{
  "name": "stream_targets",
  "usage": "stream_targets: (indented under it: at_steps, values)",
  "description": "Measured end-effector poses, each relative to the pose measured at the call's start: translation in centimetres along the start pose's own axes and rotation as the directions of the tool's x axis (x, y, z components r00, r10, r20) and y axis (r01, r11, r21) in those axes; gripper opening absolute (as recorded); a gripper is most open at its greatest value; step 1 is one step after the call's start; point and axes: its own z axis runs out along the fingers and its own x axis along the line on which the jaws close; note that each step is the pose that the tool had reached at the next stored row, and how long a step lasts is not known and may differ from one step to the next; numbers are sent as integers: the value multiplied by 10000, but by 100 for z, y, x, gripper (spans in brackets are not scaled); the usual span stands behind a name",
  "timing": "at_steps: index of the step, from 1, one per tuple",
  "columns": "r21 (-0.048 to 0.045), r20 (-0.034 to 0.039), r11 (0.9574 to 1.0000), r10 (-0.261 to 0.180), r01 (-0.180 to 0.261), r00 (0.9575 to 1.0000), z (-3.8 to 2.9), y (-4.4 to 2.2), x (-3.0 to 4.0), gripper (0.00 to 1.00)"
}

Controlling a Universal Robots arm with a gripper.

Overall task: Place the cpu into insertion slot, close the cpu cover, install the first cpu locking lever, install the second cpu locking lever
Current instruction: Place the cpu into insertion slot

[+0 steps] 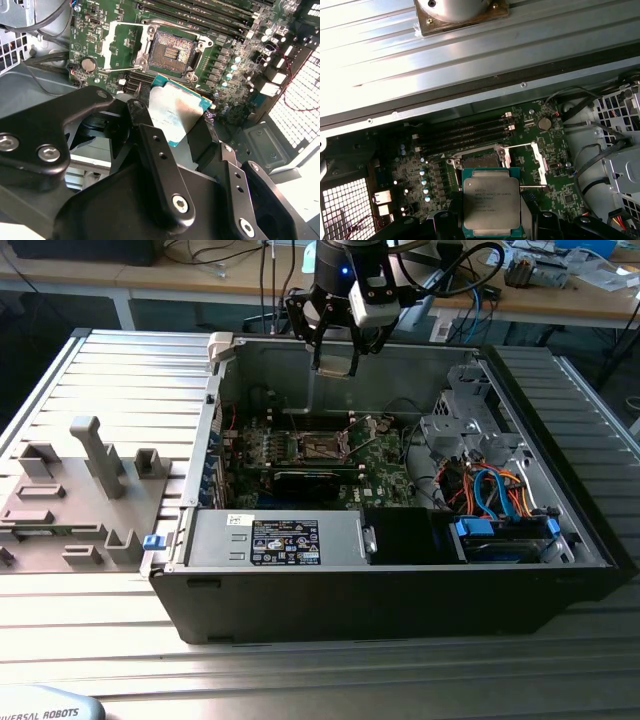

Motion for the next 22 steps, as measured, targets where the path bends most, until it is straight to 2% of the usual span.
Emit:
stream_targets:
  at_steps: [22]
  values:
    - [-3,11,9999,137,-137,9999,0,0,0,54]
